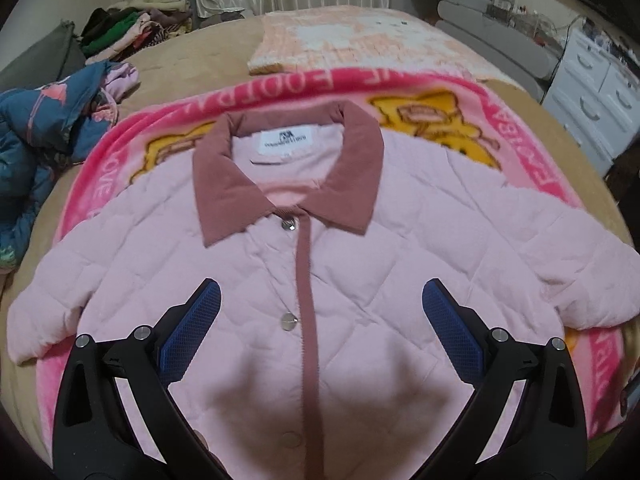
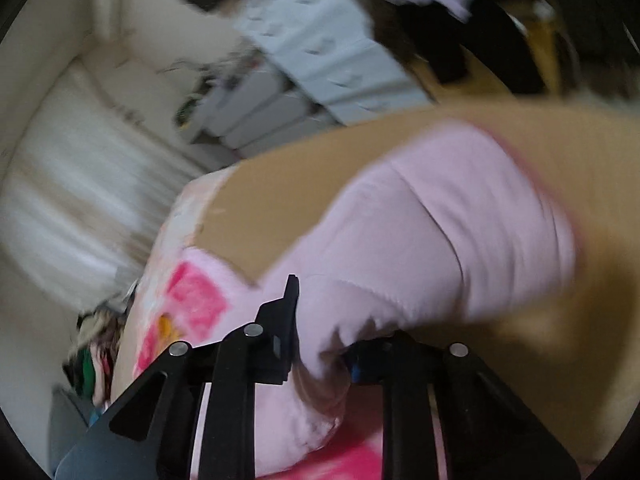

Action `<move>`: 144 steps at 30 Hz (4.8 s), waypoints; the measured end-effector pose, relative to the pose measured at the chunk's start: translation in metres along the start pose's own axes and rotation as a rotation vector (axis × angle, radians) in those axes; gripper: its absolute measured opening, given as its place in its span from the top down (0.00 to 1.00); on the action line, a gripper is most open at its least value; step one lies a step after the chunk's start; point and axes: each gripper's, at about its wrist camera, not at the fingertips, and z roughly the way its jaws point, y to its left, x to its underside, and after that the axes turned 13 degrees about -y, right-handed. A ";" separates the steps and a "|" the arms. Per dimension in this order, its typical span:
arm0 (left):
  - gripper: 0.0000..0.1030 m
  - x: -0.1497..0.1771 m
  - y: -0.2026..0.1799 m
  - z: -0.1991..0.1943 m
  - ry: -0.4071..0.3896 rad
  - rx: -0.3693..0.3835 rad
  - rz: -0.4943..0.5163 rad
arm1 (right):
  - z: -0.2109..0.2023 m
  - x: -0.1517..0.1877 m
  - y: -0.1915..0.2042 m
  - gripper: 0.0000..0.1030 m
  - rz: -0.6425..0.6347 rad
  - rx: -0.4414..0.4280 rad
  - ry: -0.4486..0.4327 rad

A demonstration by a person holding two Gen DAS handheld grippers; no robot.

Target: Fold large clothes

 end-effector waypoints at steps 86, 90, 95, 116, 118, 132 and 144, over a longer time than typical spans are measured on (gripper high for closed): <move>0.08 0.014 0.019 -0.037 -0.086 0.065 0.194 | -0.118 0.225 0.209 0.35 -0.502 -0.301 0.298; 0.09 0.015 -0.021 -0.028 -0.085 0.071 0.291 | -0.120 0.210 0.194 0.35 -0.484 -0.292 0.293; 0.25 0.023 -0.049 -0.006 -0.042 0.056 0.365 | -0.119 0.205 0.179 0.35 -0.450 -0.282 0.304; 0.74 0.009 0.109 -0.039 -0.104 0.123 -0.191 | -0.137 0.215 0.169 0.35 -0.410 -0.312 0.336; 0.74 0.015 0.121 -0.037 -0.089 0.126 -0.216 | -0.138 0.221 0.174 0.35 -0.422 -0.321 0.345; 0.51 0.060 0.178 -0.004 0.012 0.217 -0.441 | -0.138 0.237 0.198 0.35 -0.537 -0.343 0.357; 0.95 0.060 0.186 -0.019 -0.110 0.230 -0.433 | -0.140 0.237 0.202 0.35 -0.575 -0.357 0.334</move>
